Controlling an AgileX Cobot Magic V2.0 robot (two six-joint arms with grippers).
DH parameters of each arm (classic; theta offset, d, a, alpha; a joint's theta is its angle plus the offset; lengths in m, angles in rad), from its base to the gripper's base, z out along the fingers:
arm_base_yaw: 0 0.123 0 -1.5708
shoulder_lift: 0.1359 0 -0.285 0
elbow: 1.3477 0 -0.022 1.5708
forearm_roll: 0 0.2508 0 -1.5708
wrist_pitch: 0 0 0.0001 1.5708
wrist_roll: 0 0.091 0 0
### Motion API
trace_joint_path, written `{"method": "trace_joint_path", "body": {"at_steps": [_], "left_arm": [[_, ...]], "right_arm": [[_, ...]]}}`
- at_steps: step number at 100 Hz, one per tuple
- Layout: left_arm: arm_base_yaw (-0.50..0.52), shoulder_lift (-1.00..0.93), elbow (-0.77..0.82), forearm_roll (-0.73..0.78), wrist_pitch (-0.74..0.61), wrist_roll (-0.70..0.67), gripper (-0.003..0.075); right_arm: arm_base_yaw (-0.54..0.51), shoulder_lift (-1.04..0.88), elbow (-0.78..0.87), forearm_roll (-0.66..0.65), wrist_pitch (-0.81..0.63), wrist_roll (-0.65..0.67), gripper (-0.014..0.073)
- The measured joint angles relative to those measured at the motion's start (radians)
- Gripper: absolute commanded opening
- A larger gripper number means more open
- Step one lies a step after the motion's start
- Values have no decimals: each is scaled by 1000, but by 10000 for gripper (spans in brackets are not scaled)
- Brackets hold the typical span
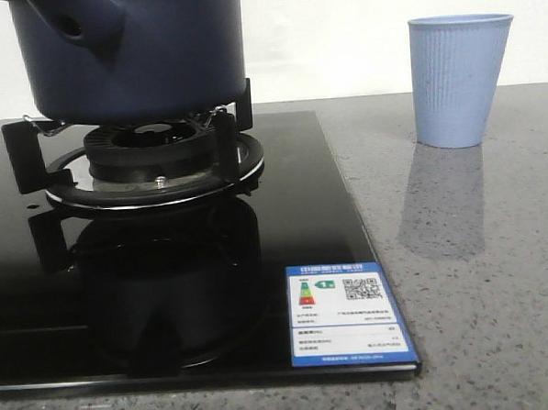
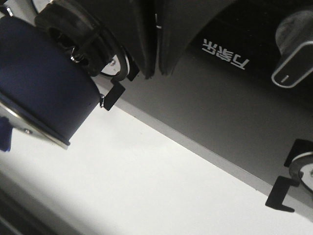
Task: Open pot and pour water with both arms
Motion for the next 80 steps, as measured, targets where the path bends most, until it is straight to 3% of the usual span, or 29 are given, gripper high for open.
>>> {"method": "trace_joint_path", "body": {"at_steps": [10,19,35,46,57,80], "left_arm": [[0,0,-21,-21,24,0,-19],[0,0,-99,-12,87,18,-19],[0,87,-318,13,251,174,-19],[0,210,-467,17,380,293,-19],[-17,314,-571,14,448,377,-19],[-124,444,-676,-1,465,457,-6]], "right_arm": [[0,0,-7,33,6,0,-55],[0,0,-69,22,104,0,-55],[0,54,-258,-79,293,-4,-55],[3,162,-384,-106,410,-79,-55],[49,260,-474,-113,475,-131,-56],[203,388,-578,-117,548,-245,-55]]}}
